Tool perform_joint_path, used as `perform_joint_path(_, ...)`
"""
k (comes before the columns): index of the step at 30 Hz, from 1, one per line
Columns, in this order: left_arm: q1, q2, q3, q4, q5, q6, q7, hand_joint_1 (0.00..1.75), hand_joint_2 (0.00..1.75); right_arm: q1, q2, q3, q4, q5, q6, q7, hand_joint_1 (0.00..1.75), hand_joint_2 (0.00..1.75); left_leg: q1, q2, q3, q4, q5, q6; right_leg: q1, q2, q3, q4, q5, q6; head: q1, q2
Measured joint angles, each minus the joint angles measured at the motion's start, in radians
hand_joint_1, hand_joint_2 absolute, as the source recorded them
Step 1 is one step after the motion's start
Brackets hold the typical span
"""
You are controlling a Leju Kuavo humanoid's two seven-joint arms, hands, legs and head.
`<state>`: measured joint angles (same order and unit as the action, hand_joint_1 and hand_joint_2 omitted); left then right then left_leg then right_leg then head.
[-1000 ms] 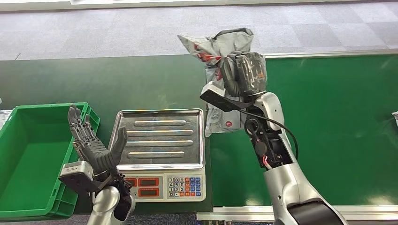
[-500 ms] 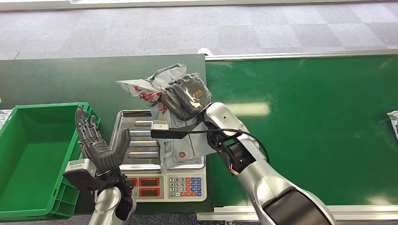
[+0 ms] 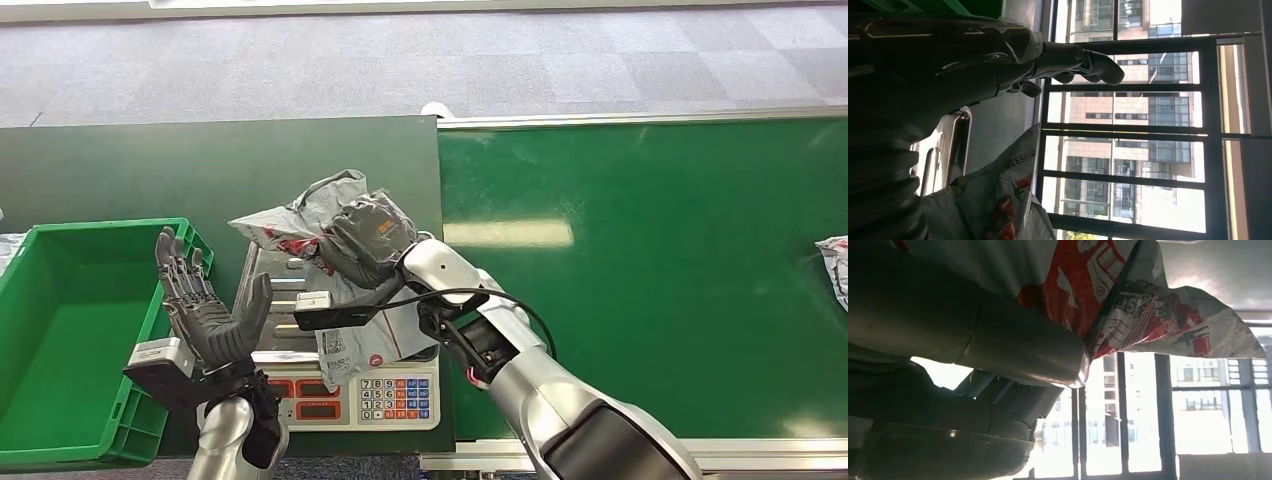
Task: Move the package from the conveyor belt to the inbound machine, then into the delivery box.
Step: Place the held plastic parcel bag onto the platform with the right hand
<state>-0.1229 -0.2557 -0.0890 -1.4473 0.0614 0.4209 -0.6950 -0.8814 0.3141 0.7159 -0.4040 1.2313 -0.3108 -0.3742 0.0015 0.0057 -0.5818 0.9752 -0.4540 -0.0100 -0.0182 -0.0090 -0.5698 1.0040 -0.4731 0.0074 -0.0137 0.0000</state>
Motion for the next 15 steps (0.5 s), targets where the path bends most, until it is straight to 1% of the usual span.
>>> perform_joint_path(2, 0.002, -0.004, 0.012, -0.009, 0.000, -0.012, 0.000, 0.00, 1.75, -0.002, 0.000, 0.011, 0.016, -0.016, 0.018, 0.041, 1.75, 0.00, 0.000, 0.000, 0.000, 0.000, 0.000, 0.000, 0.000, 0.000, 0.000, 0.000, 0.000, 0.000, 0.000, 0.000)
perform_joint_path(3, 0.004, -0.006, 0.016, -0.013, 0.000, -0.018, 0.000, 0.00, 1.75, -0.004, 0.000, 0.012, 0.024, -0.031, 0.030, 0.049, 1.75, 0.00, 0.000, 0.000, 0.000, 0.000, 0.000, 0.000, 0.000, 0.000, 0.000, 0.000, 0.000, 0.000, 0.000, 0.000)
perform_joint_path(6, 0.005, -0.011, 0.023, -0.022, -0.004, -0.028, 0.000, 0.00, 1.75, -0.012, 0.000, 0.012, 0.043, -0.065, 0.066, 0.039, 1.75, 0.00, 0.000, 0.000, 0.000, 0.000, 0.000, 0.000, 0.000, 0.000, 0.000, 0.000, 0.000, 0.000, 0.000, 0.000)
perform_joint_path(7, 0.004, -0.013, 0.025, -0.023, -0.006, -0.028, 0.000, 0.00, 1.75, -0.014, 0.000, 0.012, 0.048, -0.068, 0.073, 0.035, 1.67, 0.00, 0.000, 0.000, 0.000, 0.001, 0.000, 0.000, 0.000, 0.000, 0.000, 0.000, 0.000, 0.000, 0.000, 0.000)
perform_joint_path(8, 0.004, -0.014, 0.026, -0.023, -0.008, -0.028, 0.000, 0.00, 1.75, -0.015, 0.000, 0.012, 0.053, -0.067, 0.079, 0.035, 1.47, 0.00, 0.000, 0.000, 0.000, 0.001, 0.000, 0.000, 0.000, 0.000, 0.000, 0.000, 0.000, 0.000, 0.000, 0.000)
perform_joint_path(9, 0.004, -0.016, 0.028, -0.024, -0.010, -0.028, 0.000, 0.00, 1.75, -0.015, 0.001, 0.012, 0.057, -0.065, 0.083, 0.037, 1.07, 0.00, 0.000, 0.000, 0.000, 0.001, 0.000, 0.000, 0.000, 0.000, 0.000, 0.000, 0.000, 0.000, 0.000, 0.000)
perform_joint_path(10, 0.004, -0.016, 0.029, -0.025, -0.010, -0.028, 0.000, 0.00, 1.75, -0.015, 0.001, 0.012, 0.061, -0.064, 0.087, 0.042, 0.63, 0.00, 0.000, 0.000, 0.000, 0.001, 0.000, 0.000, 0.000, 0.000, 0.000, 0.000, 0.000, 0.000, 0.000, 0.000)
perform_joint_path(11, 0.005, -0.016, 0.030, -0.028, -0.010, -0.029, 0.000, 0.00, 1.75, -0.015, 0.001, 0.013, 0.065, -0.065, 0.093, 0.048, 0.27, 0.00, 0.000, 0.000, 0.000, 0.001, 0.000, 0.000, 0.000, 0.000, 0.000, 0.000, 0.000, 0.000, 0.000, 0.000)
perform_joint_path(12, 0.005, -0.016, 0.032, -0.031, -0.011, -0.031, 0.000, 0.00, 1.75, -0.015, 0.001, 0.013, 0.068, -0.070, 0.100, 0.053, 0.03, 0.00, 0.000, 0.000, 0.000, 0.001, 0.000, 0.000, 0.000, 0.000, 0.000, 0.000, 0.000, 0.000, 0.000, 0.000)
perform_joint_path(13, 0.005, -0.016, 0.033, -0.036, -0.011, -0.033, 0.000, 0.00, 1.75, -0.015, 0.002, 0.012, 0.072, -0.079, 0.106, 0.056, 0.00, 0.00, 0.000, 0.000, 0.000, 0.001, 0.000, 0.000, 0.000, 0.000, 0.000, 0.000, 0.000, 0.000, 0.000, 0.000)
perform_joint_path(15, 0.005, -0.017, 0.035, -0.043, -0.011, -0.036, 0.000, 0.00, 1.75, -0.015, 0.002, 0.010, 0.078, -0.106, 0.113, 0.052, 0.00, 0.00, 0.000, 0.000, 0.000, 0.001, 0.000, 0.000, 0.000, 0.000, 0.000, 0.000, 0.000, 0.000, 0.000, 0.000)
